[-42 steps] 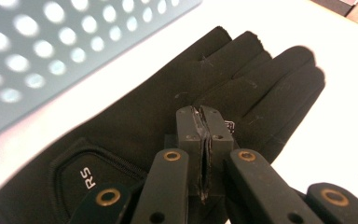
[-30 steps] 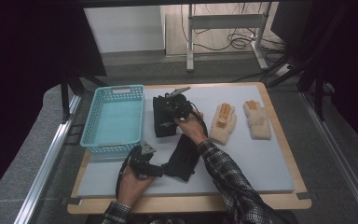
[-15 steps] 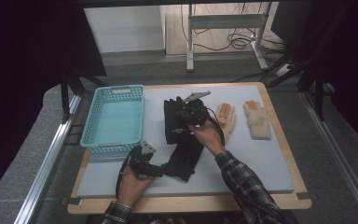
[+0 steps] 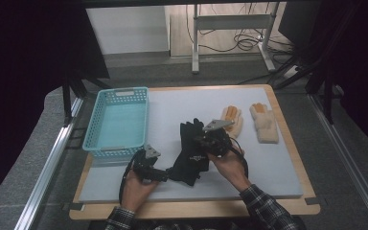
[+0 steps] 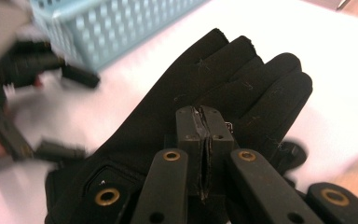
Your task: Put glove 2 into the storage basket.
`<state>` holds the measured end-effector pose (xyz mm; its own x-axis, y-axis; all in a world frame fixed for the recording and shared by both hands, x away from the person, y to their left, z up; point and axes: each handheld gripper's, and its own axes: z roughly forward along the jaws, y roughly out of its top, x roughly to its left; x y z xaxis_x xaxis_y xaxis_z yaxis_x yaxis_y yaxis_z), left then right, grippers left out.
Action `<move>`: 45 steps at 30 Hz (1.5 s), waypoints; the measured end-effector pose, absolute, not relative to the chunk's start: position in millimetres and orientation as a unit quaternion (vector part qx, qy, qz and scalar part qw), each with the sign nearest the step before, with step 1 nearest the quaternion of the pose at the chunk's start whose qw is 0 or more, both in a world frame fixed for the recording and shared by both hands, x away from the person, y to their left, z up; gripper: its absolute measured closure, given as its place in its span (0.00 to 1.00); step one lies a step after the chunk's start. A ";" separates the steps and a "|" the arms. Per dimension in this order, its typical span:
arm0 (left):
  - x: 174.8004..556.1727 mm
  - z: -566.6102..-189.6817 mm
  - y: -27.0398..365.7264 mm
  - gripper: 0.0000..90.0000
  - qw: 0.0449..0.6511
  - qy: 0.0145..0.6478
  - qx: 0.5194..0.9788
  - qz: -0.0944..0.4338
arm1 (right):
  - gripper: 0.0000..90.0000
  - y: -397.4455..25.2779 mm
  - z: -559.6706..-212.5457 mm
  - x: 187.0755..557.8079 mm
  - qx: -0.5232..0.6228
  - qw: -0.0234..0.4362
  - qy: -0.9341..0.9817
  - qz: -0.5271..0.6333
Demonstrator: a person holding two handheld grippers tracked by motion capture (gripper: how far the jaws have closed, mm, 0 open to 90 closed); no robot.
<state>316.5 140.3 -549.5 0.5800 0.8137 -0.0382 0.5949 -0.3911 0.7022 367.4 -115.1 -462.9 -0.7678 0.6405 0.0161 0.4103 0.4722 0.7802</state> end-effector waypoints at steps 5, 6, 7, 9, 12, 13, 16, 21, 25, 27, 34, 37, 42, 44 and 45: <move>316.4 -549.6 140.2 0.05 0.346 0.430 0.819 0.159 | 0.94 -120.6 -493.2 367.3 0.296 0.113 0.859 0.402; 316.4 -549.6 140.2 0.05 0.346 0.430 0.819 0.159 | 0.92 -122.9 -493.8 367.8 0.292 0.116 0.858 0.407; 316.5 -549.4 140.5 0.05 0.344 0.428 0.820 0.159 | 0.89 -125.8 -491.6 368.4 0.289 0.118 0.856 0.411; 316.5 -549.5 140.5 0.05 0.344 0.429 0.820 0.159 | 0.84 -130.9 -484.5 372.4 0.280 0.108 0.859 0.415; 316.5 -549.5 140.4 0.05 0.344 0.429 0.820 0.159 | 0.78 -133.9 -475.9 376.9 0.252 0.105 0.871 0.408; 316.5 -549.4 140.6 0.05 0.344 0.428 0.821 0.159 | 0.75 -133.2 -475.2 378.6 0.241 0.101 0.876 0.406; 316.5 -549.4 140.6 0.05 0.344 0.428 0.821 0.159 | 0.67 -129.4 -477.2 382.0 0.225 0.092 0.884 0.399; 316.5 -549.2 140.8 0.05 0.342 0.427 0.822 0.159 | 0.54 -115.5 -503.6 394.8 0.179 0.081 0.914 0.354; 316.4 -549.3 140.6 0.05 0.342 0.428 0.822 0.158 | 0.71 -115.9 -518.8 405.3 0.165 0.036 0.918 0.360; 316.5 -549.3 140.7 0.05 0.342 0.428 0.822 0.158 | 0.83 -117.7 -518.7 407.9 0.176 0.019 0.914 0.364; 316.4 -549.2 140.7 0.05 0.342 0.428 0.821 0.158 | 0.96 -118.5 -512.9 401.8 0.199 0.035 0.908 0.366; 316.3 -548.8 141.8 0.04 0.343 0.431 0.819 0.160 | 0.97 -119.9 -495.5 392.1 0.229 0.052 0.892 0.385; 314.7 -548.4 145.7 0.03 0.351 0.446 0.808 0.160 | 0.97 -121.3 -474.9 384.2 0.280 0.056 0.867 0.409; 313.9 -549.2 149.5 0.02 0.344 0.452 0.807 0.162 | 0.97 -119.5 -466.6 379.9 0.305 0.058 0.854 0.418; 313.6 -549.4 151.5 0.02 0.341 0.454 0.806 0.166 | 0.96 -115.0 -461.1 374.9 0.331 0.067 0.845 0.414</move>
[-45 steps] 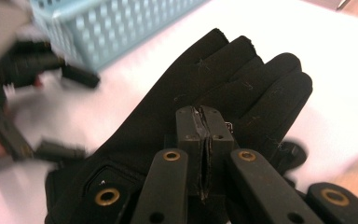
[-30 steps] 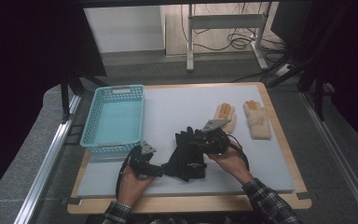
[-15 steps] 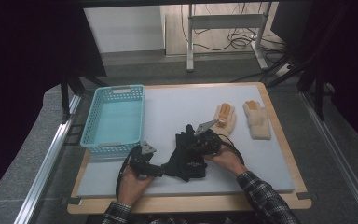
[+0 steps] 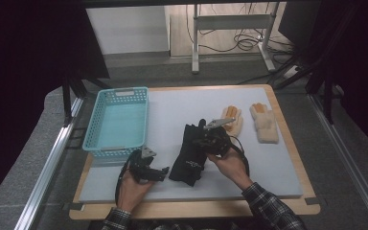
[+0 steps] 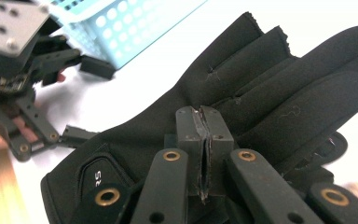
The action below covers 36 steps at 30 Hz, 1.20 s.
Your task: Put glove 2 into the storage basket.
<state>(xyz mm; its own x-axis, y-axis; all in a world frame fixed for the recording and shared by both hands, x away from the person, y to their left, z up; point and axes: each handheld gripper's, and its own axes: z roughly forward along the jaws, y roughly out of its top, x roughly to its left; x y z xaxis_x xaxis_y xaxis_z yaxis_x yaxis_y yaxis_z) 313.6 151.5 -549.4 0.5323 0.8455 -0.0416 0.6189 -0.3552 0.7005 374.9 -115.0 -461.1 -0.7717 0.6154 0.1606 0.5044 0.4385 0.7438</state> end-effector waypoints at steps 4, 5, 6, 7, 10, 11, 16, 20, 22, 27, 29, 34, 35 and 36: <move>313.8 -550.0 157.4 0.02 0.341 0.459 0.804 0.165 | 0.96 -106.0 -461.3 368.6 0.373 0.086 0.839 0.387; 313.8 -550.0 157.4 0.02 0.341 0.459 0.804 0.165 | 0.96 -104.8 -463.8 368.6 0.384 0.082 0.836 0.384; 313.9 -550.0 157.7 0.02 0.341 0.459 0.804 0.164 | 0.96 -103.9 -467.2 369.0 0.394 0.081 0.832 0.382; 314.0 -549.9 158.3 0.02 0.339 0.457 0.806 0.164 | 0.96 -103.2 -471.1 370.0 0.401 0.085 0.831 0.377; 314.0 -550.1 158.5 0.02 0.342 0.460 0.804 0.160 | 0.96 -103.6 -483.7 373.6 0.428 0.085 0.819 0.374; 314.1 -550.1 158.8 0.02 0.341 0.460 0.804 0.160 | 0.96 -103.5 -487.9 374.2 0.432 0.087 0.819 0.369; 314.4 -550.2 159.0 0.01 0.339 0.457 0.807 0.158 | 0.82 -108.8 -498.5 375.1 0.405 0.070 0.824 0.390; 314.3 -550.3 158.7 0.02 0.341 0.458 0.806 0.159 | 0.71 -121.2 -486.0 373.3 0.362 0.106 0.836 0.399; 314.0 -550.2 158.9 0.02 0.340 0.457 0.807 0.160 | 0.71 -130.0 -482.7 371.8 0.343 0.121 0.843 0.395; 313.2 -550.0 161.9 0.01 0.336 0.456 0.808 0.164 | 0.97 -153.6 -489.4 364.6 0.325 0.093 0.853 0.399; 312.5 -550.1 164.7 0.01 0.336 0.459 0.806 0.165 | 0.98 -156.3 -492.8 362.2 0.324 0.088 0.855 0.395; 311.0 -550.5 172.2 0.01 0.334 0.464 0.803 0.170 | 0.98 -161.4 -510.3 348.4 0.294 0.060 0.874 0.383; 310.9 -550.6 173.1 0.01 0.334 0.463 0.803 0.170 | 0.98 -160.5 -513.2 346.0 0.288 0.055 0.877 0.380; 310.8 -550.8 173.7 0.01 0.334 0.463 0.803 0.169 | 0.98 -158.9 -516.0 343.9 0.283 0.055 0.881 0.375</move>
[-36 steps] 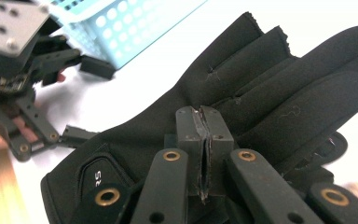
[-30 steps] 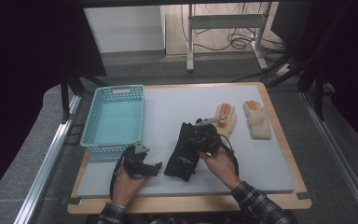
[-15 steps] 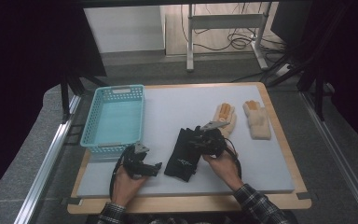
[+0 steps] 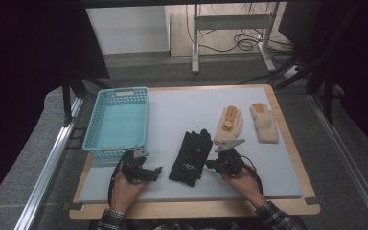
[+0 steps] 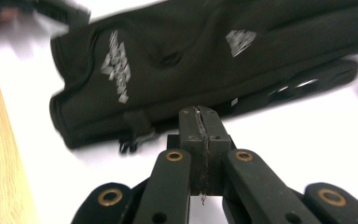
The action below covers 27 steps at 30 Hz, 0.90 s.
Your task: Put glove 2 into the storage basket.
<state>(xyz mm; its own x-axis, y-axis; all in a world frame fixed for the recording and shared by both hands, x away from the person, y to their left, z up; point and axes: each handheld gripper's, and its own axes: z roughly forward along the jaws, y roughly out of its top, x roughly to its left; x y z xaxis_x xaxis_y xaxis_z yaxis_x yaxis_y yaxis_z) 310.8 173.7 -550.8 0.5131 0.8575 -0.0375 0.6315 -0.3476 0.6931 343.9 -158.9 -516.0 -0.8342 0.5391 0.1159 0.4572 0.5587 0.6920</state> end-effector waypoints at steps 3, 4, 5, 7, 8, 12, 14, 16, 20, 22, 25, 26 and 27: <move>310.8 -550.9 174.7 0.01 0.332 0.462 0.804 0.170 | 0.96 -149.0 -525.6 338.2 0.269 0.052 0.889 0.368; 310.7 -550.9 175.0 0.01 0.332 0.462 0.805 0.169 | 0.96 -145.6 -527.5 337.1 0.266 0.052 0.890 0.366; 310.7 -550.9 175.5 0.01 0.332 0.461 0.806 0.168 | 0.96 -142.7 -528.2 335.9 0.261 0.057 0.890 0.370; 310.8 -551.0 177.0 0.01 0.332 0.459 0.807 0.165 | 0.95 -136.5 -528.6 335.7 0.255 0.060 0.891 0.371; 310.8 -551.0 177.0 0.01 0.332 0.459 0.807 0.165 | 0.95 -136.5 -528.6 335.7 0.255 0.060 0.891 0.371; 311.0 -551.2 178.3 0.01 0.333 0.457 0.809 0.163 | 0.92 -119.5 -530.2 336.2 0.244 0.064 0.892 0.376; 311.2 -551.4 178.5 0.01 0.334 0.458 0.808 0.161 | 0.91 -113.8 -530.7 336.7 0.240 0.067 0.892 0.376; 311.2 -551.4 178.4 0.01 0.333 0.458 0.808 0.161 | 0.91 -110.3 -531.1 337.2 0.239 0.068 0.892 0.377; 311.3 -551.5 178.4 0.01 0.334 0.459 0.808 0.160 | 0.79 -114.3 -527.2 335.7 0.235 0.075 0.893 0.376; 311.3 -551.5 178.4 0.01 0.334 0.459 0.808 0.160 | 0.76 -122.0 -522.7 334.3 0.238 0.086 0.890 0.378; 311.2 -551.6 178.4 0.01 0.334 0.460 0.807 0.159 | 0.69 -138.1 -517.1 336.0 0.250 0.100 0.884 0.382; 311.2 -551.6 178.4 0.01 0.334 0.460 0.807 0.160 | 0.66 -144.1 -515.6 337.0 0.256 0.104 0.882 0.382; 311.2 -551.5 178.3 0.01 0.333 0.460 0.808 0.160 | 0.64 -150.4 -514.3 338.0 0.263 0.106 0.880 0.382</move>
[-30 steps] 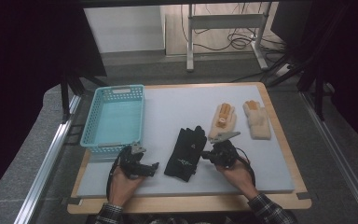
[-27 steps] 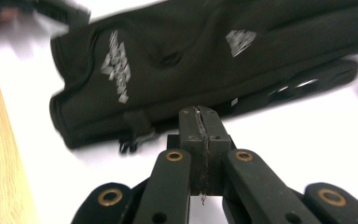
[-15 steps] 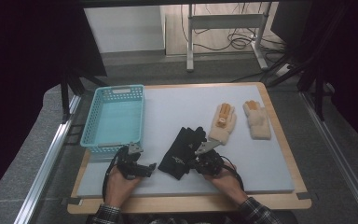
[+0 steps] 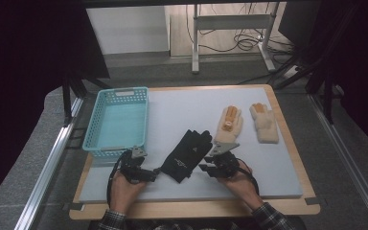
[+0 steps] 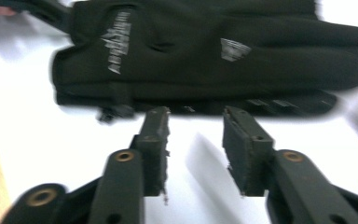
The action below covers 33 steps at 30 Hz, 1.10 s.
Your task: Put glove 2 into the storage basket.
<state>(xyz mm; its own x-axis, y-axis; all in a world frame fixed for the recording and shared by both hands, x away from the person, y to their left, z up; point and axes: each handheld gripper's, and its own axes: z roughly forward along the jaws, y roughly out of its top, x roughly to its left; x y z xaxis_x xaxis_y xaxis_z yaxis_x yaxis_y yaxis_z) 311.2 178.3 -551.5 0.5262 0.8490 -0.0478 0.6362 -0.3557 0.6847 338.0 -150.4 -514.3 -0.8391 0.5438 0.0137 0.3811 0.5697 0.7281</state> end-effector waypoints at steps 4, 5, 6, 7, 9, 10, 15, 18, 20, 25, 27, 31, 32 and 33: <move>311.3 -551.6 178.4 0.01 0.334 0.460 0.807 0.159 | 0.52 -176.6 -510.2 341.5 0.293 0.112 0.867 0.386; 311.3 -551.6 178.4 0.01 0.334 0.460 0.807 0.160 | 0.49 -183.1 -509.3 342.0 0.301 0.115 0.863 0.388; 311.2 -551.7 178.4 0.01 0.335 0.460 0.806 0.160 | 0.46 -189.8 -508.4 342.6 0.307 0.119 0.860 0.389; 311.2 -551.7 178.4 0.01 0.335 0.460 0.806 0.160 | 0.43 -196.1 -507.7 343.3 0.315 0.123 0.857 0.389; 311.2 -551.8 178.3 0.01 0.335 0.460 0.806 0.160 | 0.41 -202.5 -507.1 344.2 0.319 0.126 0.854 0.390; 311.0 -551.9 178.3 0.01 0.336 0.462 0.805 0.160 | 0.37 -214.6 -506.4 346.0 0.330 0.140 0.849 0.388; 310.9 -552.1 178.3 0.01 0.337 0.462 0.805 0.160 | 0.31 -245.5 -511.4 351.9 0.365 0.174 0.833 0.377; 310.9 -552.1 178.3 0.01 0.337 0.462 0.805 0.160 | 0.30 -262.9 -516.1 353.0 0.388 0.187 0.821 0.374; 310.9 -552.1 178.4 0.01 0.337 0.462 0.805 0.160 | 0.28 -271.2 -519.5 353.3 0.399 0.191 0.817 0.370; 311.0 -552.0 178.7 0.01 0.337 0.462 0.805 0.159 | 0.23 -276.8 -528.9 357.1 0.405 0.185 0.821 0.357; 311.0 -552.0 178.6 0.01 0.337 0.462 0.805 0.159 | 0.22 -274.5 -529.4 356.3 0.400 0.190 0.825 0.350; 310.2 -551.4 179.1 0.02 0.338 0.459 0.806 0.160 | 0.21 -273.3 -530.2 355.5 0.398 0.196 0.826 0.348; 310.2 -551.4 179.1 0.02 0.338 0.459 0.806 0.160 | 0.21 -273.5 -530.2 355.4 0.398 0.196 0.826 0.348; 309.9 -551.1 179.6 0.02 0.339 0.455 0.808 0.161 | 0.21 -273.5 -530.2 355.4 0.398 0.196 0.826 0.348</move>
